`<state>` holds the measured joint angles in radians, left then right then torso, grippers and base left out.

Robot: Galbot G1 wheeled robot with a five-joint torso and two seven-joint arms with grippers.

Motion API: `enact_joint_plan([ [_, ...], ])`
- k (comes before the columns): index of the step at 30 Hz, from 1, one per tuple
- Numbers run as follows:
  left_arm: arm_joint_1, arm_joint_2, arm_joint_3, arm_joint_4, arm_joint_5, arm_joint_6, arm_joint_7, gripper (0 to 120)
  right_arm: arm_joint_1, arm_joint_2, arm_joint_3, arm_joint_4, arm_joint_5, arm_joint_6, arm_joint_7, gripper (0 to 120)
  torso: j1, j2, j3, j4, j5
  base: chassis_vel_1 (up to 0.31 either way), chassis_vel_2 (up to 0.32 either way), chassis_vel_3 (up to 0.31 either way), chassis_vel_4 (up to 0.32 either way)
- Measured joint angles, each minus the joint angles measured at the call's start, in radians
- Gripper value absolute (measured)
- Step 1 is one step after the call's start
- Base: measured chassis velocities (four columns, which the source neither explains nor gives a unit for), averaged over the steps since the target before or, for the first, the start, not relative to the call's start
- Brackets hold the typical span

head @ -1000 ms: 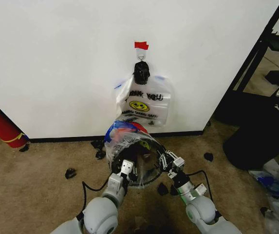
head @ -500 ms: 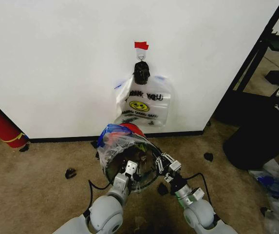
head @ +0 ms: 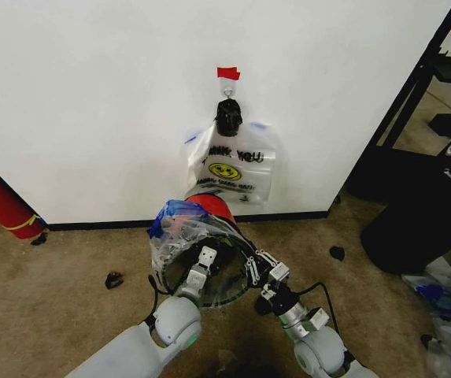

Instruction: Pick up the garbage bag from the wall and place it over the trash bin.

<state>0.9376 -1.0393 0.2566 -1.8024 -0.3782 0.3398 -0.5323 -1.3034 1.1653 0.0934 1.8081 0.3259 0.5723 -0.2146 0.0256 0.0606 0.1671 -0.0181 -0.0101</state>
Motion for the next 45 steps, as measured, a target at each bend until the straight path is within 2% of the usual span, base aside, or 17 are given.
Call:
enact_joint_plan([
  [7,-0.004,0.001,-0.007,-0.033,-0.027,-0.003,-0.003,0,-0.001,0.002,0.006,-0.011,-0.004,0.006,0.0,0,0.0,0.0,0.0,0.0001,0.0,0.0,0.0,0.0,0.0],
  [16,0.0,-0.037,0.008,-0.058,-0.063,-0.01,-0.023,0,0.009,0.039,-0.018,-0.055,-0.017,0.021,0.032,0,0.0,0.0,0.0,0.0,0.0,0.0,0.0,0.0,0.0],
  [21,-0.005,-0.053,0.018,-0.031,-0.06,0.005,-0.063,0,0.012,0.05,-0.038,-0.057,-0.032,0.025,0.036,0,0.0,0.0,0.0,0.0001,0.0,0.0,0.0,0.0,0.0],
  [26,-0.038,-0.088,0.017,0.025,-0.043,0.026,-0.148,0,0.017,0.047,-0.048,-0.043,-0.039,0.025,0.033,0,0.0,0.0,0.0,0.0,0.0,0.0,0.0,0.0,0.0],
  [32,-0.062,-0.096,0.013,0.055,-0.043,0.045,-0.19,0,0.009,0.041,-0.048,-0.037,-0.037,0.026,0.019,0,0.0,0.0,0.0,0.0,0.0,0.0,0.0,0.0,0.0],
  [42,-0.056,-0.079,0.011,0.033,-0.046,0.017,-0.156,0,0.013,0.037,-0.041,-0.051,-0.024,0.031,0.006,0,0.0,0.0,0.0,-0.0001,0.0,0.0,0.0,0.0,0.0],
  [45,-0.026,-0.044,0.012,-0.034,-0.062,-0.009,-0.086,0,0.031,0.039,-0.036,-0.079,0.022,0.029,0.01,0,0.0,0.0,0.0,0.0,0.0,0.0,0.0,0.0,0.0],
])
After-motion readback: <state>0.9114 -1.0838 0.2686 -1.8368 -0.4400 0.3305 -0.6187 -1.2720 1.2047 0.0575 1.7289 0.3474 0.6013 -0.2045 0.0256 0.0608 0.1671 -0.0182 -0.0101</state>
